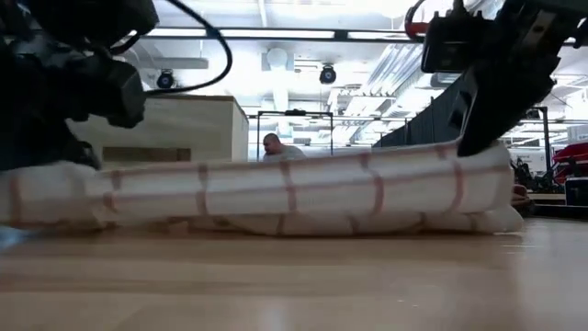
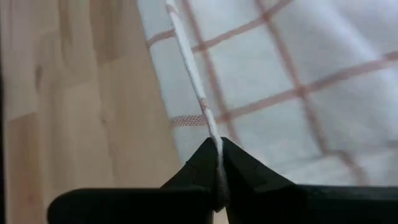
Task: Fold towel
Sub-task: Fold the white square towel
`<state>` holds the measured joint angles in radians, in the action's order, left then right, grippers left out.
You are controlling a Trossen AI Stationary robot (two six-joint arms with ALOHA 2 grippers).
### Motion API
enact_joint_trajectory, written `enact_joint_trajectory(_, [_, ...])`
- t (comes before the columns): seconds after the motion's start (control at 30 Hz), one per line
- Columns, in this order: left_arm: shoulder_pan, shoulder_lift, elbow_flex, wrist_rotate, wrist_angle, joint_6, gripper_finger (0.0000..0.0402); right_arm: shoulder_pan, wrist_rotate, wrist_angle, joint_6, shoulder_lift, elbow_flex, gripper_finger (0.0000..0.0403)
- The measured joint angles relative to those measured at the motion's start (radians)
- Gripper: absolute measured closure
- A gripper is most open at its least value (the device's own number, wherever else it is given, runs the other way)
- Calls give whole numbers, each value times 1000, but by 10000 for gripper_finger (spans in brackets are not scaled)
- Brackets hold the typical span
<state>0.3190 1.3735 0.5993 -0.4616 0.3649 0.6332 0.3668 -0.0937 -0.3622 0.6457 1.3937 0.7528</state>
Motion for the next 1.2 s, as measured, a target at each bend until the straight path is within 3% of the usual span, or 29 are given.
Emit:
enact_joint_trajectory(0.17, [0,-6,73,-145,140,-10,215,0,-21,-41,-18,-56,2,403])
enact_joint_trajectory(0.4, [0,-61,155,-120,216,22,189,12,-21,-96,-39,-63,1,403])
enact_joint_trajectory(0.87, [-44,-81,217,179,339,-15,134,15,-100,-122,-67,-62,1,403])
enact_joint_trajectory(1.03, [-40,-108,320,347,730,-42,142,50,-94,-139,-43,-95,37,403])
enact_joint_trajectory(1.2, [-28,-146,316,358,773,-54,143,72,-190,-130,-136,-169,176,403])
